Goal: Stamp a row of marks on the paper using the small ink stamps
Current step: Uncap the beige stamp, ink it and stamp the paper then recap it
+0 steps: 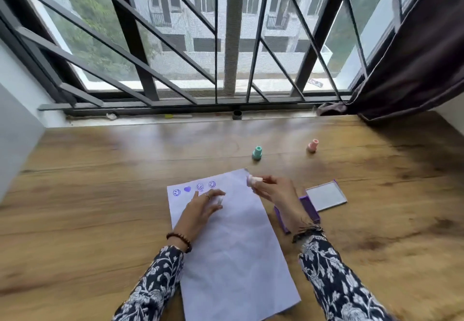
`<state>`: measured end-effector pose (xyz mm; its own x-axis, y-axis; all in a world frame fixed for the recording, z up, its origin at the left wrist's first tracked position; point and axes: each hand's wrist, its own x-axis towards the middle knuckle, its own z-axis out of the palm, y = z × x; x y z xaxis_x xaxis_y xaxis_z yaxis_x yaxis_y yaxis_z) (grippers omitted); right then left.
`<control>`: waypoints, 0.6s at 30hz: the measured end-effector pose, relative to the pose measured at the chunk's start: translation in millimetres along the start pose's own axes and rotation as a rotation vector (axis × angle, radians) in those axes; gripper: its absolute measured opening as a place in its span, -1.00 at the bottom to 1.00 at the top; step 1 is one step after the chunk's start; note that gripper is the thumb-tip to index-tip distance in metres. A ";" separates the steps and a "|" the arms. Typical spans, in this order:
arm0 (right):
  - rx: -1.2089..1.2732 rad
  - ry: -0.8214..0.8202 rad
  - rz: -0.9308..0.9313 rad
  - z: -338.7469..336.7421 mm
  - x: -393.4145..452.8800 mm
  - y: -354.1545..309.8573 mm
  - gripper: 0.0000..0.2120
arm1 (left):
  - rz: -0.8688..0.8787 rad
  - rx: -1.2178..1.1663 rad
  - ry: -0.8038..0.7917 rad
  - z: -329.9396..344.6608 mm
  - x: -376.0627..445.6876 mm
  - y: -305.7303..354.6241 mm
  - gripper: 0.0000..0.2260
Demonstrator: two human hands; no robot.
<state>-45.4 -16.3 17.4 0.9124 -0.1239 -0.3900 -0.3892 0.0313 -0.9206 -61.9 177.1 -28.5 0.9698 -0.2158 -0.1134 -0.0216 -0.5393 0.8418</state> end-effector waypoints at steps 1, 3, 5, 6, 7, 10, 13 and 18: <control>-0.095 0.037 -0.031 12.0 4.0 0.0 -0.94 | 0.014 -0.019 -0.005 -1.1 -2.0 -1.4 -0.78; -0.295 0.079 -0.106 33.0 11.5 -1.0 -0.92 | 0.031 -0.053 -0.007 -2.7 -5.0 -2.8 -0.78; -0.497 0.081 -0.166 50.8 16.5 -3.4 -0.87 | 0.034 -0.078 -0.017 -4.9 -6.0 -3.8 -0.78; -0.589 0.081 -0.198 58.1 18.3 -4.2 -0.86 | 0.031 -0.089 -0.028 -6.4 -5.8 -4.1 -0.78; -0.670 0.077 -0.234 64.3 20.1 -4.2 -0.85 | 0.026 -0.099 -0.040 -7.8 -5.6 -4.5 -0.77; -0.869 0.053 -0.334 75.6 25.5 -0.2 -0.83 | 0.020 -0.124 -0.067 -11.1 -5.4 -6.8 -0.78; -1.073 0.033 -0.401 80.4 30.8 6.0 -0.81 | 0.039 -0.139 -0.061 -11.6 -4.3 -9.3 -0.77; -1.269 0.013 -0.390 87.3 36.9 11.9 -0.80 | 0.059 -0.187 -0.070 -8.6 -0.7 -15.4 -0.76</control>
<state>-5.3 66.0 -9.6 0.9920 0.0776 -0.0993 0.0430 -0.9491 -0.3121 -60.1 192.6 -36.8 0.9488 -0.3022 -0.0924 -0.0257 -0.3651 0.9306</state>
